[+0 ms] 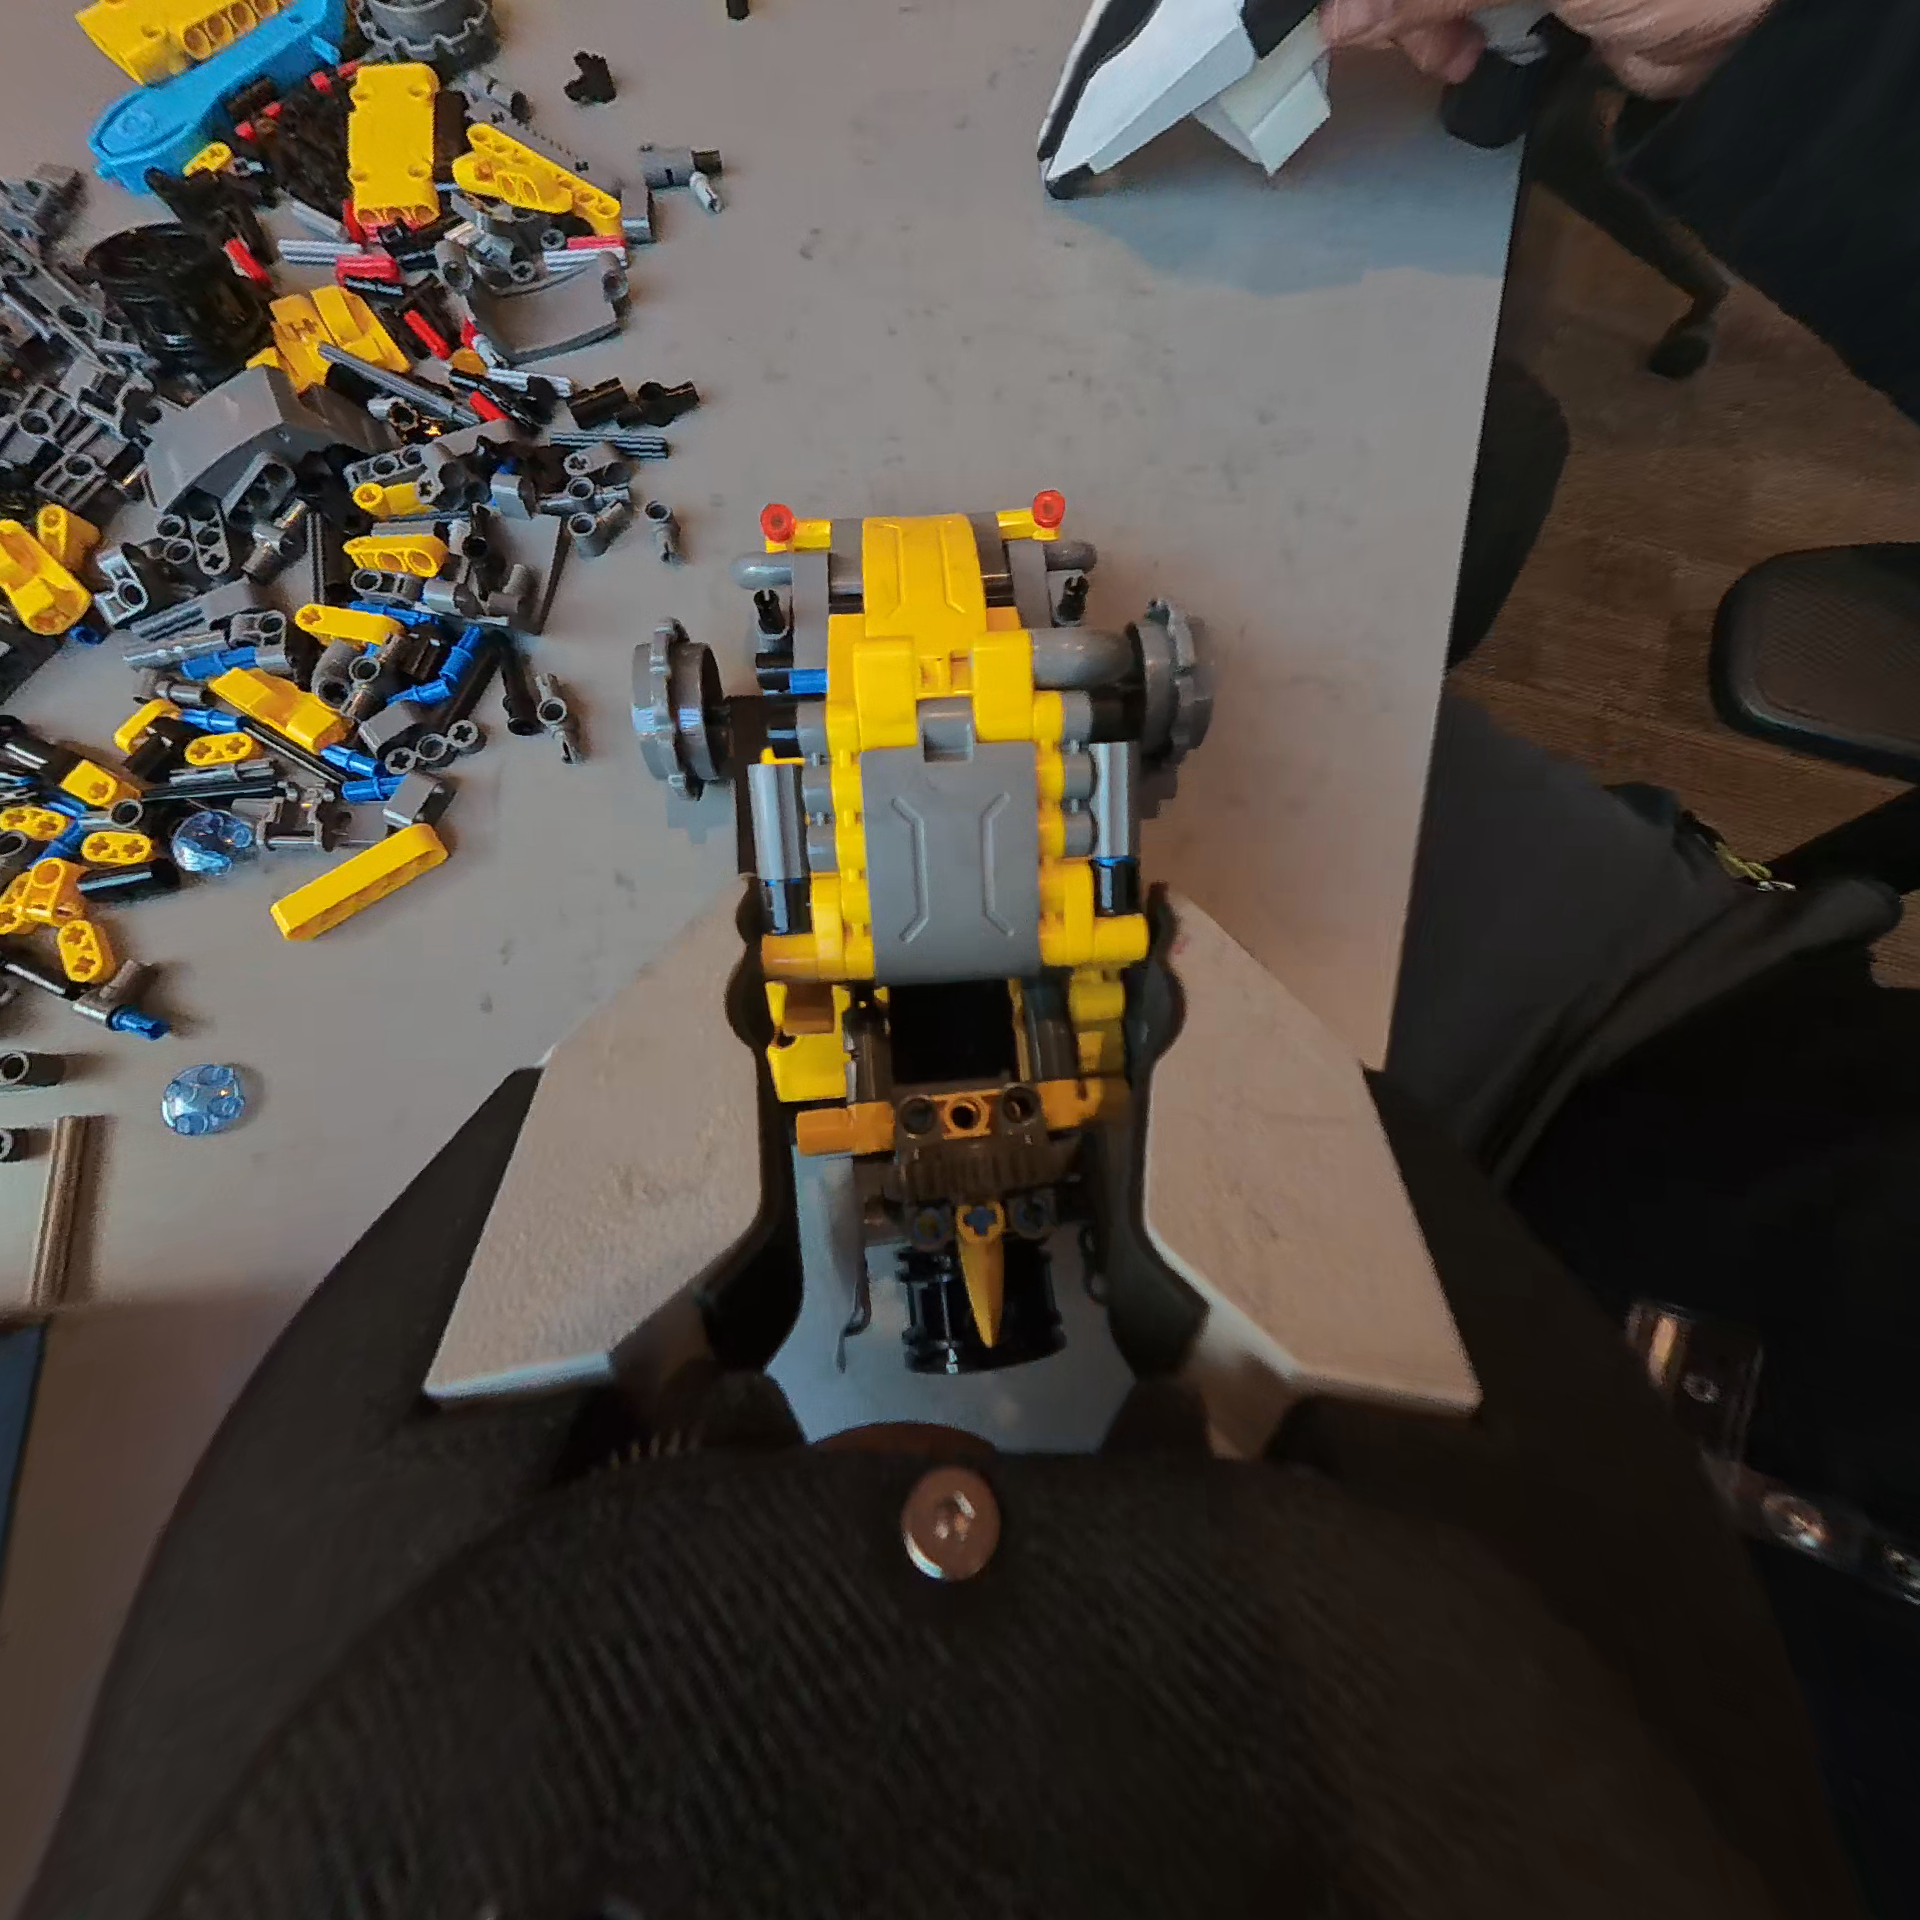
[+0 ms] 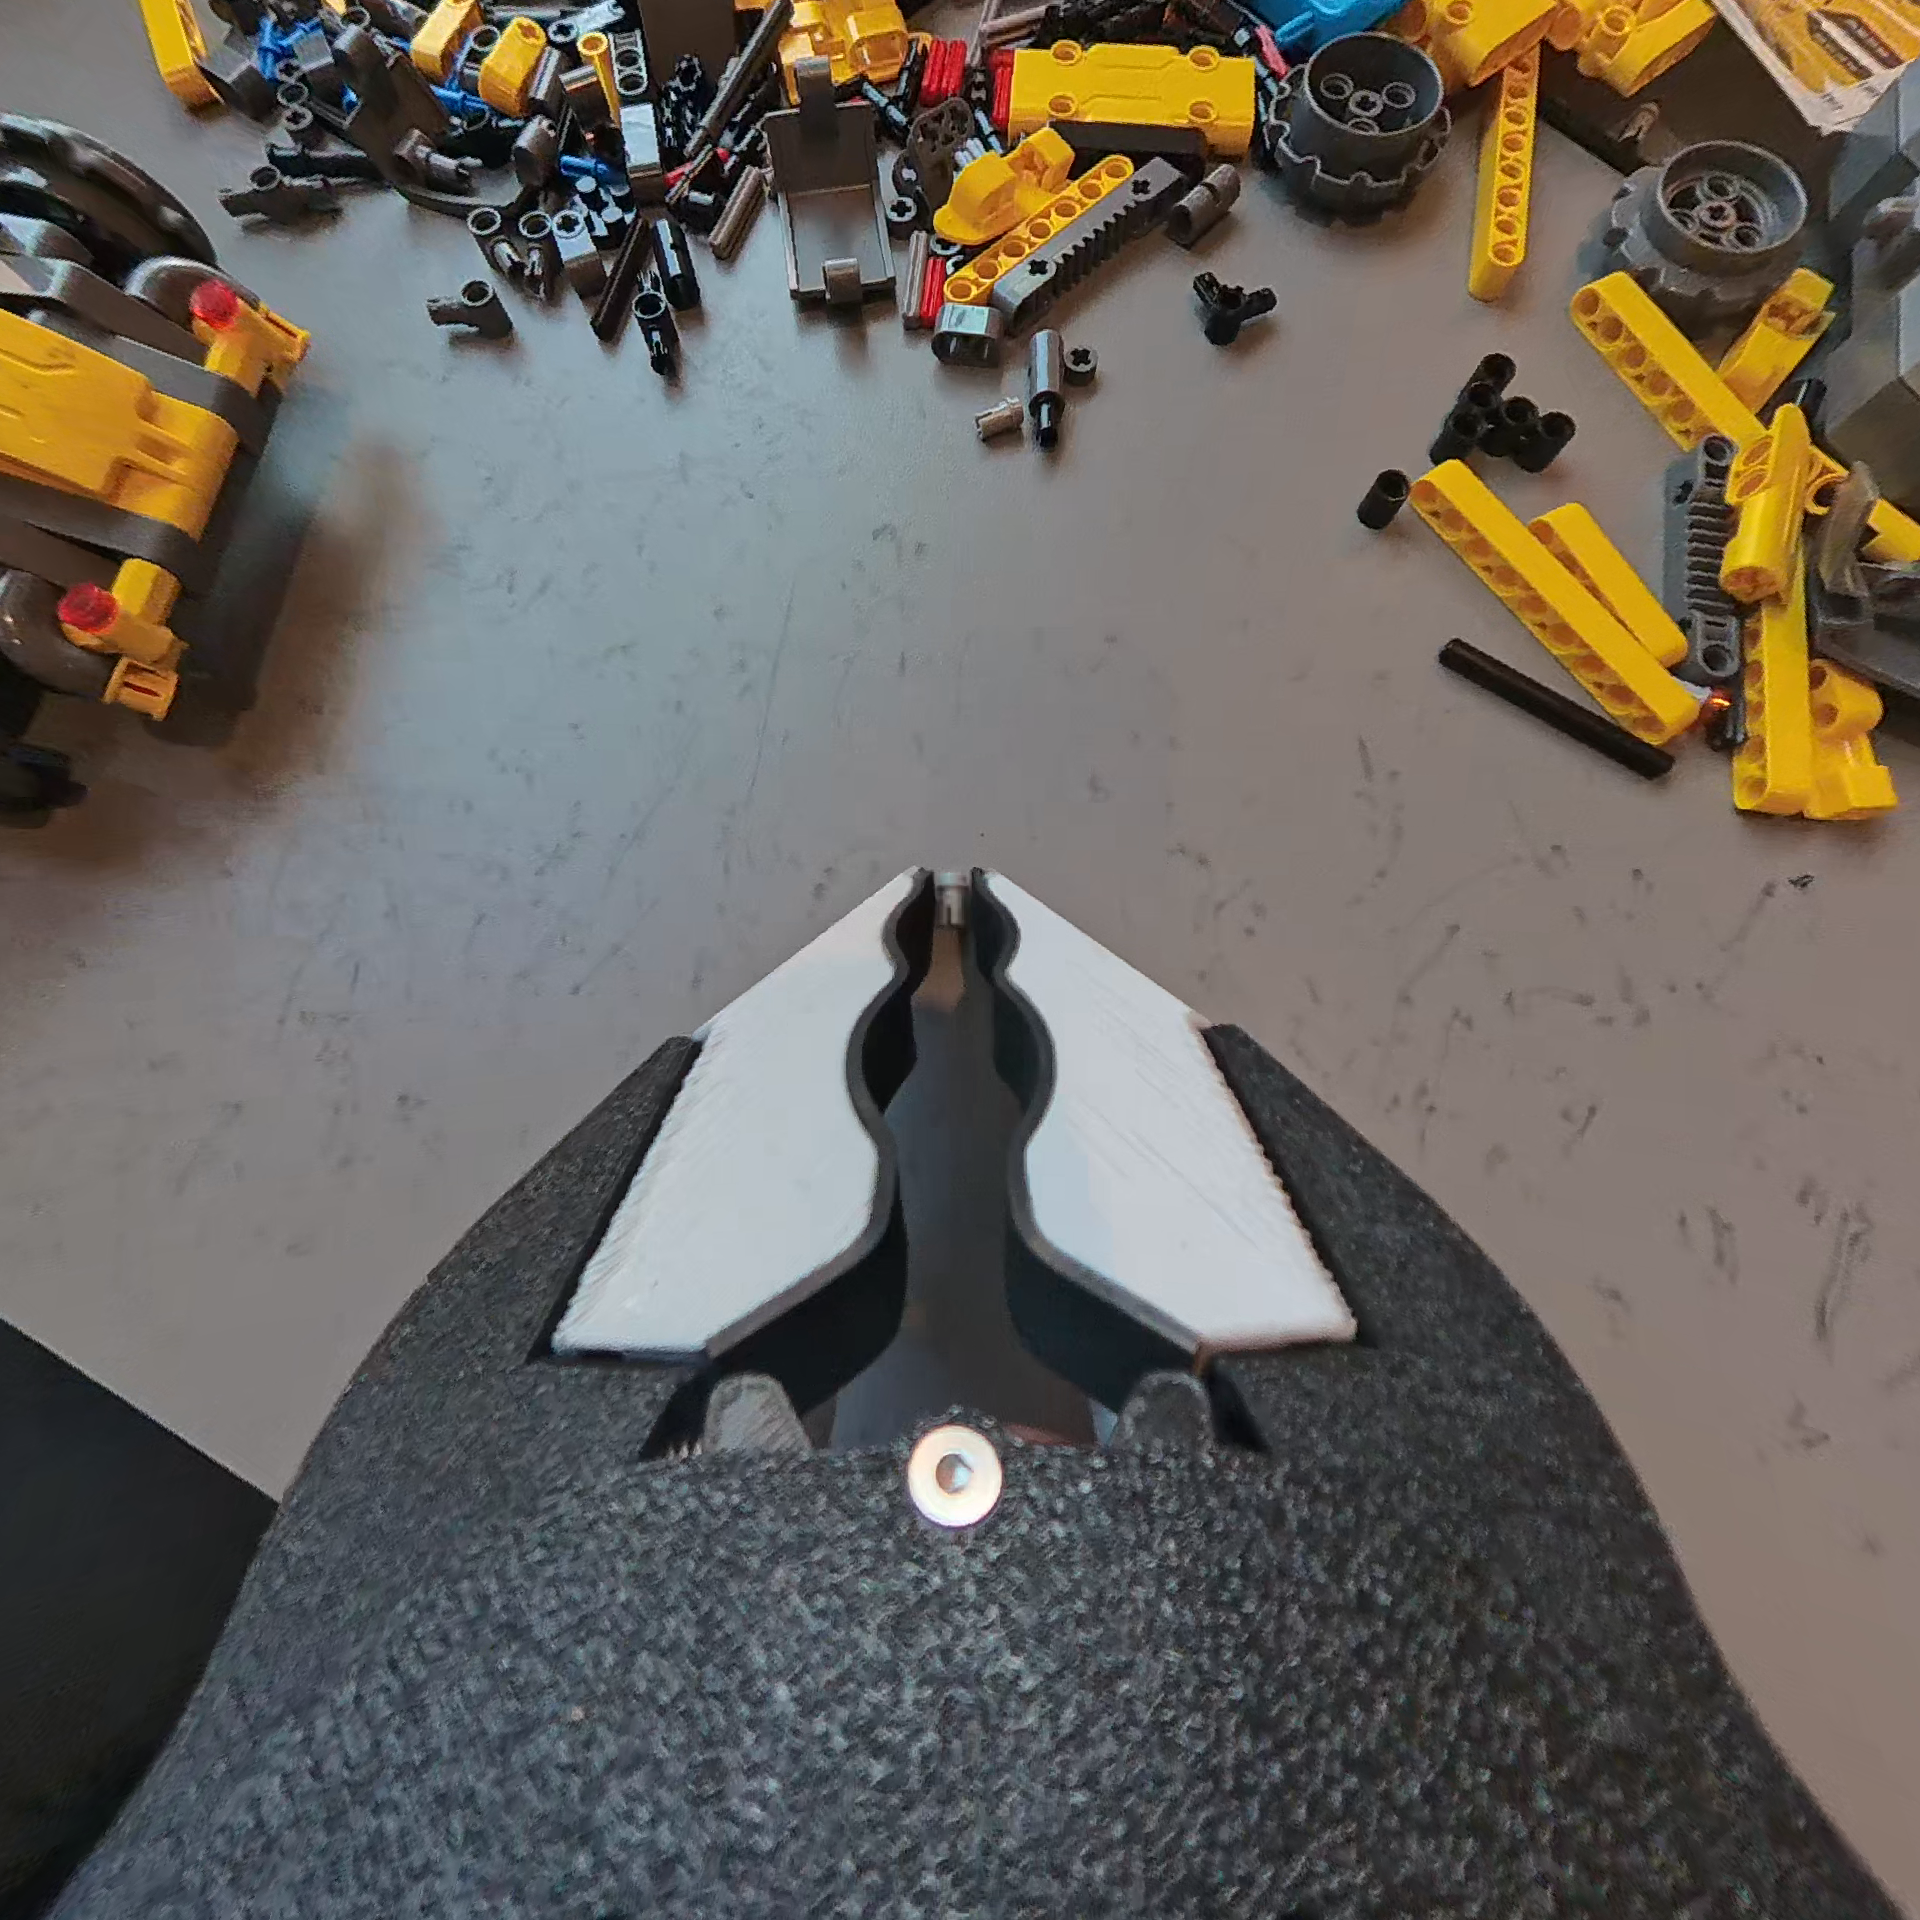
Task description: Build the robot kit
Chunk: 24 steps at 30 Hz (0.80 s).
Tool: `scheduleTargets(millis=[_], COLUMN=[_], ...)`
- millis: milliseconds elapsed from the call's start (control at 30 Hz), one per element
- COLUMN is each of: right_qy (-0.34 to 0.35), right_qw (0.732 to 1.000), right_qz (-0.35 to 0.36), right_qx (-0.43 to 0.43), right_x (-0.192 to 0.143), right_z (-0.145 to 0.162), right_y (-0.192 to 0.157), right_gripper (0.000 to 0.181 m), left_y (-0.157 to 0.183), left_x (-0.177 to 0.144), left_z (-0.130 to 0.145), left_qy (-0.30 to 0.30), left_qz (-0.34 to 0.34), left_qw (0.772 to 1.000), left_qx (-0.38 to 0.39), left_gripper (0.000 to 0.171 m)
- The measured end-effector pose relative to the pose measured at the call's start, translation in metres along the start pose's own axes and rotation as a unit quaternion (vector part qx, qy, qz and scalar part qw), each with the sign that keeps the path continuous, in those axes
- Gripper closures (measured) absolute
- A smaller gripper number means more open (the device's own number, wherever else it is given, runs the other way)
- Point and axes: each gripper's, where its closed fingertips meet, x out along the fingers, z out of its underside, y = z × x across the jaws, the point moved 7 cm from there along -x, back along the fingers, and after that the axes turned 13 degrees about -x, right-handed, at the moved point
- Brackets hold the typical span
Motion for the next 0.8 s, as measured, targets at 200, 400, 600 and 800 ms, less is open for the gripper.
scheduleTargets(millis=[200, 400, 600, 800], right_qy=[0.038, 0.203, 0.193, 0.044], right_qw=[0.999, 0.979, 0.979, 0.997], right_qz=[-0.028, -0.011, 0.017, 0.002], right_qx=[0.0, 0.03, 0.063, 0.06], right_x=[-0.006, -0.057, -0.074, -0.036], right_z=[-0.002, -0.007, 0.016, 0.03], right_y=[-0.002, 0.004, 0.02, 0.031], right_gripper=[0.157, 0.152, 0.162, 0.181], left_y=[0.013, 0.024, 0.025, 0.026], left_x=[-0.049, -0.103, -0.092, -0.085], left_z=[0.004, 0.034, 0.081, 0.096], left_qy=[0.104, 0.208, 0.231, 0.221], left_qz=[0.04, 0.011, -0.015, 0.018], left_qw=[0.993, 0.977, 0.97, 0.97], left_qx=[-0.029, -0.048, -0.067, -0.101], left_gripper=[0.089, 0.096, 0.105, 0.109])
